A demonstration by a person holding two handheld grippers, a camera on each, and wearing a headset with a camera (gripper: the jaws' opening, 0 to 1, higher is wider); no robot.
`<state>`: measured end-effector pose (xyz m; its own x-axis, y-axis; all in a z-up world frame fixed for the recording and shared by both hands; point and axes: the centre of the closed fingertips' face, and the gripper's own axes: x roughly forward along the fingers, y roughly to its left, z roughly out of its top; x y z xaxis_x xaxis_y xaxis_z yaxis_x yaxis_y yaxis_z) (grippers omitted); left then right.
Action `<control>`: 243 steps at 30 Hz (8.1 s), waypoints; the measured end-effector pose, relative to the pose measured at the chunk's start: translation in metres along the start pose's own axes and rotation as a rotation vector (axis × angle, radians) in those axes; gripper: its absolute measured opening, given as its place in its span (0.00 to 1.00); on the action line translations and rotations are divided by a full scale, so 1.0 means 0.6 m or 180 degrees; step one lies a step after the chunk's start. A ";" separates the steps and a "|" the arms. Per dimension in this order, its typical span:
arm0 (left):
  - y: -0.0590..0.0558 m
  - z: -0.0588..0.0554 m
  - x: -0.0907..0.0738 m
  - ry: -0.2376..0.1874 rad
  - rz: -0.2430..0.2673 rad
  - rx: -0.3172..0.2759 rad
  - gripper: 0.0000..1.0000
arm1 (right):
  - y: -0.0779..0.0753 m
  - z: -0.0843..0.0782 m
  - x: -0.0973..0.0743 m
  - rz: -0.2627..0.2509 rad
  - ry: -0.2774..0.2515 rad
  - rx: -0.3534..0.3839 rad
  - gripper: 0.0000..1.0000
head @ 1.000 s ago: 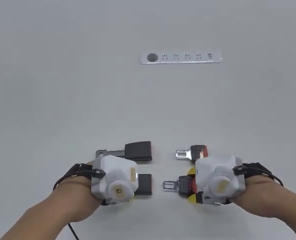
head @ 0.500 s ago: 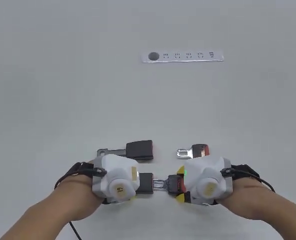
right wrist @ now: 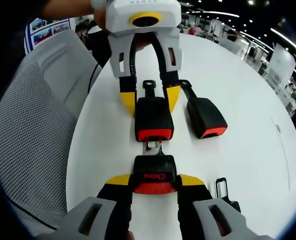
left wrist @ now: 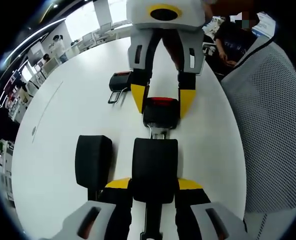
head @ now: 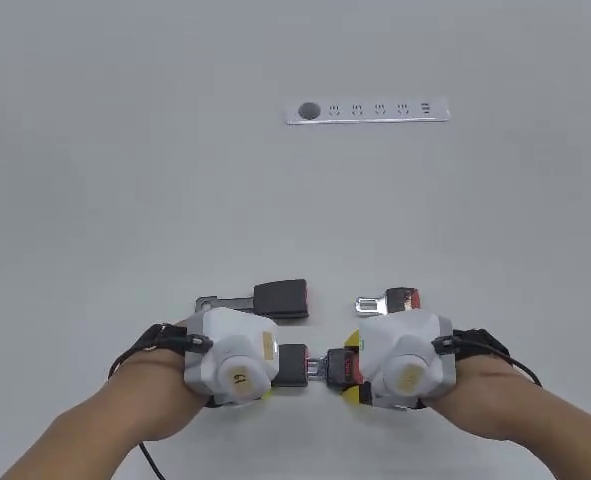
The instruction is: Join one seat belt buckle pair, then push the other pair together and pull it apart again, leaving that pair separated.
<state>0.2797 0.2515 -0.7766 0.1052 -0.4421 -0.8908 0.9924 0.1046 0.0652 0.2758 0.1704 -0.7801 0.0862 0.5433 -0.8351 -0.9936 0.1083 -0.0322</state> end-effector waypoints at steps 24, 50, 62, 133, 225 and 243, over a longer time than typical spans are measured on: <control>-0.002 0.000 0.000 -0.0034 -0.0047 -0.0029 0.31 | -0.004 0.014 0.007 -0.0048 0.0037 -0.0022 0.29; 0.000 0.001 -0.003 -0.0145 -0.0028 -0.0049 0.31 | -0.007 0.026 0.020 -0.0080 0.0083 -0.0094 0.29; -0.001 -0.001 -0.006 -0.0188 0.0000 -0.0062 0.31 | -0.006 0.026 0.029 -0.0081 0.0091 -0.0085 0.30; -0.001 0.011 -0.032 -0.0101 0.0163 -0.0305 0.39 | 0.012 0.038 0.004 -0.0138 0.0130 0.0025 0.33; 0.144 0.009 0.019 -0.0114 -0.0063 -0.0170 0.34 | -0.143 -0.096 -0.061 0.0124 0.0503 -0.0163 0.32; 0.143 0.009 0.018 -0.0129 -0.0058 -0.0204 0.34 | -0.135 -0.028 -0.017 0.0101 0.0223 -0.0040 0.32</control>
<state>0.3665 0.2512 -0.7780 0.0910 -0.4799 -0.8726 0.9881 0.1526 0.0191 0.3543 0.1421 -0.7785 0.0499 0.4867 -0.8721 -0.9966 0.0812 -0.0117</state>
